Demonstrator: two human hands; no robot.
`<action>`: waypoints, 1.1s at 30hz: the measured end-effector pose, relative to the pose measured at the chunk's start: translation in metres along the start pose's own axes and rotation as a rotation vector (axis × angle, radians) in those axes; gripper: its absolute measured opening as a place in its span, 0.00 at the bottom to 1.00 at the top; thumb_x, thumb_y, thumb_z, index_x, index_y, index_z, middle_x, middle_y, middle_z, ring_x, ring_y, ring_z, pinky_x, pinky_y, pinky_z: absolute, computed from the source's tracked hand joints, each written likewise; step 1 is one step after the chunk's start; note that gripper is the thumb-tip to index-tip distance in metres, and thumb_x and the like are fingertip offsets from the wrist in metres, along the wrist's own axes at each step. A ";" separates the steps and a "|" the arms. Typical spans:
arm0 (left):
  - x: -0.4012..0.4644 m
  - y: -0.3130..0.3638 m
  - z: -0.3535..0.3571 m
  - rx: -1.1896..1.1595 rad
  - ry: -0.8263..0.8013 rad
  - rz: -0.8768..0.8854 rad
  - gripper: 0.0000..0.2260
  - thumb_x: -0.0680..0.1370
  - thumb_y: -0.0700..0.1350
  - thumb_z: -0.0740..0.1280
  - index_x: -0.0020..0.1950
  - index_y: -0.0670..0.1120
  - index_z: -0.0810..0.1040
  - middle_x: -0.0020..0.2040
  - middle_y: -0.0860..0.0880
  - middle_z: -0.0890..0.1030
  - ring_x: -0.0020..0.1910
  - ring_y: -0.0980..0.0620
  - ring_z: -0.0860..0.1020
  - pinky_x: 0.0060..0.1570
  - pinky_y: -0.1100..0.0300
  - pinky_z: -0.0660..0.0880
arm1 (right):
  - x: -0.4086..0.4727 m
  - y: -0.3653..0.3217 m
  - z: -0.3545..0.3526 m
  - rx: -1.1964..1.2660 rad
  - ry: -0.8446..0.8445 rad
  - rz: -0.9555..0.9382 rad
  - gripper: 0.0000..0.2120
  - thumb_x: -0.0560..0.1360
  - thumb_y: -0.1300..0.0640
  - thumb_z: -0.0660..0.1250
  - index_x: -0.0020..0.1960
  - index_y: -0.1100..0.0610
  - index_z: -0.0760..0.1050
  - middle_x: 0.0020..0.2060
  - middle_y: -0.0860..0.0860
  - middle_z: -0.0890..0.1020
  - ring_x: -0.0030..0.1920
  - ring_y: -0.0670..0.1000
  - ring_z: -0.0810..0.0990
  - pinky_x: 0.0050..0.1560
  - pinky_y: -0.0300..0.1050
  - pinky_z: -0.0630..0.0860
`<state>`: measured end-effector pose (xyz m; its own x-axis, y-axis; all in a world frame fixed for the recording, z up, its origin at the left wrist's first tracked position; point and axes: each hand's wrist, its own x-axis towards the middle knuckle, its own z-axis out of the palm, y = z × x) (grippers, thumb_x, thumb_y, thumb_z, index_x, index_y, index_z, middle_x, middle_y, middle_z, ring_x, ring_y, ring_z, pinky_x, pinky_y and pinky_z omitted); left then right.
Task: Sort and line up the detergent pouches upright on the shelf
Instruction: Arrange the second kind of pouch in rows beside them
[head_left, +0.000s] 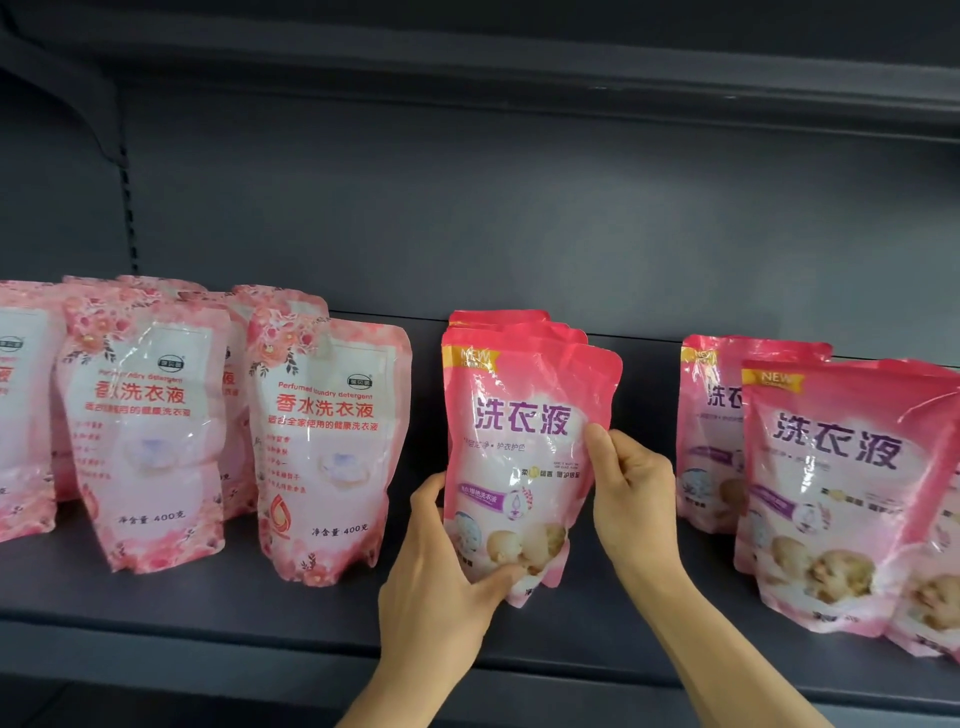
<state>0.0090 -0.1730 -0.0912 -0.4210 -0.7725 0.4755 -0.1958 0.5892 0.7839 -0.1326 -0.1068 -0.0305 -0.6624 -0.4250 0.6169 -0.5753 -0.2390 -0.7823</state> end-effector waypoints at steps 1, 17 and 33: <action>0.000 0.000 0.000 0.003 0.003 0.000 0.43 0.60 0.56 0.78 0.66 0.61 0.54 0.50 0.64 0.73 0.48 0.62 0.76 0.37 0.69 0.69 | 0.000 -0.001 0.000 -0.009 -0.009 0.001 0.22 0.79 0.53 0.60 0.29 0.59 0.62 0.23 0.45 0.63 0.27 0.44 0.59 0.27 0.35 0.59; -0.011 0.002 -0.005 0.154 0.163 0.244 0.46 0.62 0.54 0.78 0.73 0.47 0.57 0.68 0.46 0.68 0.67 0.49 0.67 0.60 0.48 0.73 | -0.036 -0.007 -0.017 -0.184 -0.178 0.045 0.13 0.77 0.57 0.64 0.61 0.49 0.69 0.50 0.40 0.80 0.50 0.36 0.78 0.45 0.27 0.74; -0.023 0.092 0.079 0.010 -0.374 0.558 0.32 0.75 0.51 0.69 0.73 0.55 0.54 0.69 0.60 0.56 0.69 0.62 0.57 0.66 0.69 0.54 | -0.045 -0.020 -0.198 -0.698 0.513 -0.010 0.32 0.68 0.64 0.73 0.68 0.58 0.63 0.68 0.56 0.63 0.69 0.56 0.63 0.69 0.46 0.59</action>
<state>-0.0693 -0.0821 -0.0617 -0.7397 -0.2181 0.6366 0.1332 0.8798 0.4563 -0.1865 0.0901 -0.0253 -0.6936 0.0611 0.7178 -0.6340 0.4214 -0.6485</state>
